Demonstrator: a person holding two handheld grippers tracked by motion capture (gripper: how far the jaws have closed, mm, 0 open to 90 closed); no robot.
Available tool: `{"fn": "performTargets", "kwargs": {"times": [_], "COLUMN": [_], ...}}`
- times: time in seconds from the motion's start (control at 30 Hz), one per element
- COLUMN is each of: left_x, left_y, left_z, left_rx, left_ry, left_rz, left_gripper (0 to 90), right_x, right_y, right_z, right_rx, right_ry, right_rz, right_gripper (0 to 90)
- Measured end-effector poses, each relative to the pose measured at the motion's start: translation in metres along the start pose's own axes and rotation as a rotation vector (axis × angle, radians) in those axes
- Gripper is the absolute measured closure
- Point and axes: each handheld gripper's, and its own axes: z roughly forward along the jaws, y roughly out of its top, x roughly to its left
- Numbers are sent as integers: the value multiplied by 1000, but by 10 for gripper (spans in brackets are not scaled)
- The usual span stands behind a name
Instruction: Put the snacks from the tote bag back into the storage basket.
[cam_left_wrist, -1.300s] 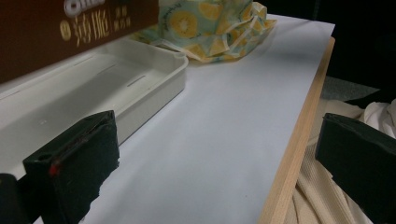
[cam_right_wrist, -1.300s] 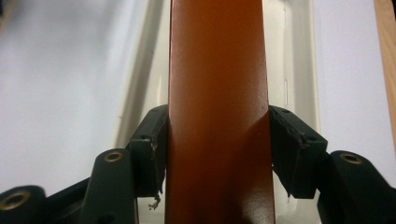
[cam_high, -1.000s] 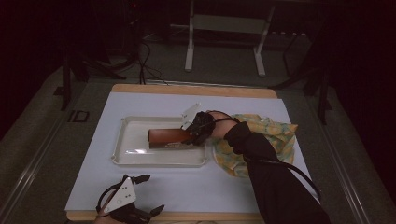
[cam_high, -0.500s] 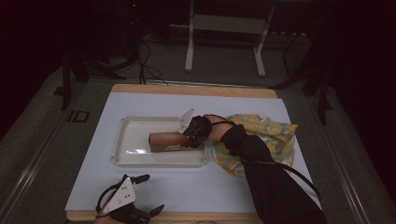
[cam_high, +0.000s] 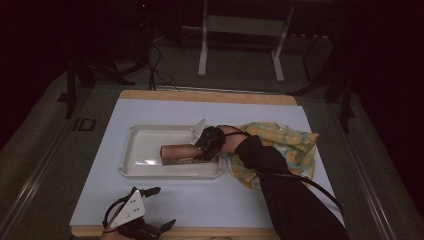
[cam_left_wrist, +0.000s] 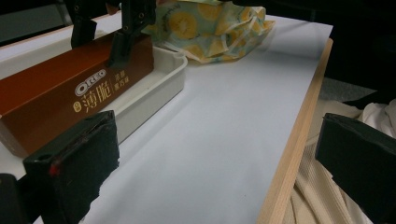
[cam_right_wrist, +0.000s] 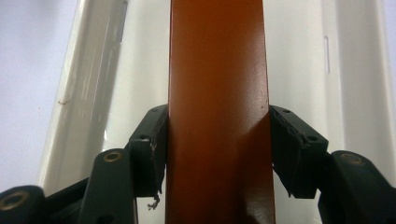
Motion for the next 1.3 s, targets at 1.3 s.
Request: {"fn": "performTargets", "kwargs": {"times": [1.3], "left_x": [-1], "left_y": [0], "left_z": [1], "left_rx": [11], "left_ry": [-10], "left_rz": [1], "left_gripper": [0], "right_x": [3], "right_y": [4], "right_z": [-46], "right_rx": [-13], "right_ry": [-23], "right_rz": [50], "right_gripper": [291]}}
